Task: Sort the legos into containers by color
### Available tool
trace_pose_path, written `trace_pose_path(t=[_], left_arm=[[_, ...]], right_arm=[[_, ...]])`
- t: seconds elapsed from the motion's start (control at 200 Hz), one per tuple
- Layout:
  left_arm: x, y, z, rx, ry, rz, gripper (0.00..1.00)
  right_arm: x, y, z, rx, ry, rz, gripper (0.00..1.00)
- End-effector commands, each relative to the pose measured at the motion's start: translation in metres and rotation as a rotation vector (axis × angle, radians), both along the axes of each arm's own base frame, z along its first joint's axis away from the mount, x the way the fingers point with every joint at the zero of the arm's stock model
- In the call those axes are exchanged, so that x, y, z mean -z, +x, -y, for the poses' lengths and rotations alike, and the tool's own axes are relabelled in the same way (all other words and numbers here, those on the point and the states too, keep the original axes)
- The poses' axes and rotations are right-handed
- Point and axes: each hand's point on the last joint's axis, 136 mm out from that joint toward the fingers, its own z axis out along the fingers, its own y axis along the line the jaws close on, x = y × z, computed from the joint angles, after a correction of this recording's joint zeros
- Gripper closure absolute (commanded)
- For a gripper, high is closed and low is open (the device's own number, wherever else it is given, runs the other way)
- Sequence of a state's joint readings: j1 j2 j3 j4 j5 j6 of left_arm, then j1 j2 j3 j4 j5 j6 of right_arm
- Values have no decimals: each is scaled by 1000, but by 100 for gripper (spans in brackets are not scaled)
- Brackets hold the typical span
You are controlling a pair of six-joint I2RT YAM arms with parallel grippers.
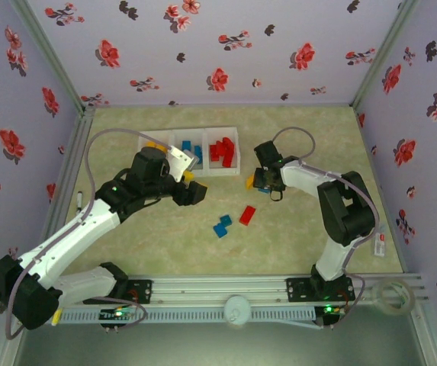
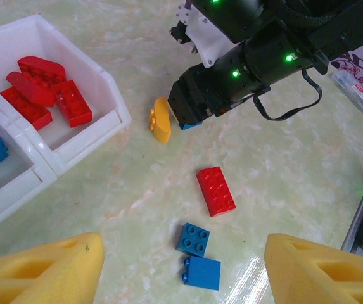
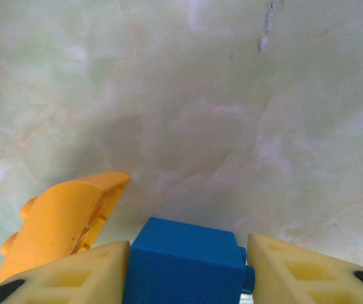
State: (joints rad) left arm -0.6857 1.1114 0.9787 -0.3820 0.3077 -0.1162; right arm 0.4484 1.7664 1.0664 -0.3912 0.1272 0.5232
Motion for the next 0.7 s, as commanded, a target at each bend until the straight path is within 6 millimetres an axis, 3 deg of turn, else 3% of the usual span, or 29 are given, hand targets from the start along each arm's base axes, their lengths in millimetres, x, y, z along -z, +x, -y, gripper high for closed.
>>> trace_pose_path(t=[0.0,0.145,0.4,0.55,0.695], left_arm=[[1,-8,0,26,1,-5,32],[1,-9,0,26,2,-7,32],[-2,-10,-1,25,-3,-1,32],[-3,-9,-1,24,-5,0,32],[-3,-9,0,22,-11,-2,32]], right_arm=[[6,-7,6,-15,-22,-46,53],[-4,-5,6,-34,-26,-28,60],[-52,7,3,-63,-13,67,61],[-84,20,-14,-95,49,139,62],[-109,37,-48,-156,118,202,62]])
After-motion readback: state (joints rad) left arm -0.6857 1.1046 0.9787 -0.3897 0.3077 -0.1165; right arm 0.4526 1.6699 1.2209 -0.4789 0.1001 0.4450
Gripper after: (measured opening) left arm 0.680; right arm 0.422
